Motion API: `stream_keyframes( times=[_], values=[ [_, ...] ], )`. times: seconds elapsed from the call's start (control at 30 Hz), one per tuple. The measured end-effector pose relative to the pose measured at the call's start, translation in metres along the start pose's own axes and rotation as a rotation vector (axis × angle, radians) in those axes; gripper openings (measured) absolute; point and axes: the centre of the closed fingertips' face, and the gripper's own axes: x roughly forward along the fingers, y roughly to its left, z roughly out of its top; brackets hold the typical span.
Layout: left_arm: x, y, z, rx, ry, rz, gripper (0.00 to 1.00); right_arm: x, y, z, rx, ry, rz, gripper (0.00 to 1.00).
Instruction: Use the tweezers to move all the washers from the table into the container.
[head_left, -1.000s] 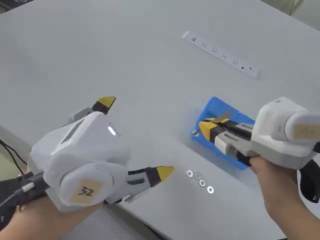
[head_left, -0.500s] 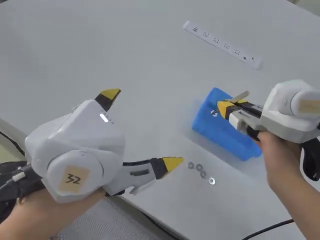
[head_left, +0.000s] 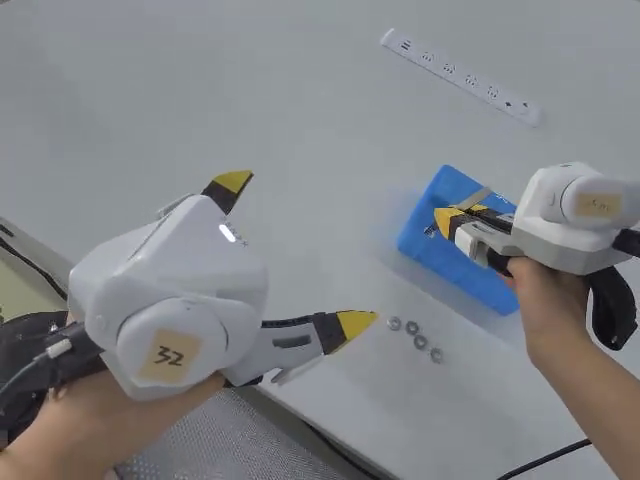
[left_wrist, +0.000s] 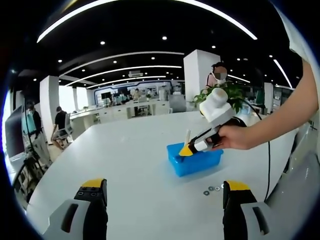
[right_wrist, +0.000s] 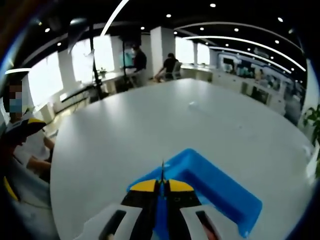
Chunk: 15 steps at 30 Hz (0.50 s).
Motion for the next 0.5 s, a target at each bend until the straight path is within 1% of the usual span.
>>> stream_keyframes(
  times=[0.1, 0.3, 0.33, 0.4, 0.5],
  values=[
    [0.000, -0.001, -0.002, 0.015, 0.009, 0.000, 0.98, 0.003, 0.000, 0.001, 0.025, -0.004, 0.008, 0.03],
    [0.000, -0.001, -0.003, 0.017, 0.016, 0.001, 0.98, 0.007, 0.003, -0.008, 0.011, 0.015, 0.010, 0.03],
    [0.000, -0.001, -0.003, 0.017, 0.016, 0.000, 0.98, 0.007, 0.002, -0.007, 0.008, 0.000, 0.008, 0.03],
    [0.000, -0.001, -0.003, 0.018, 0.015, 0.001, 0.98, 0.008, 0.002, -0.009, 0.009, 0.010, 0.010, 0.03],
    [0.001, -0.001, -0.005, 0.022, 0.026, 0.003, 0.98, 0.008, 0.001, -0.010, 0.010, 0.007, 0.007, 0.03]
  ],
)
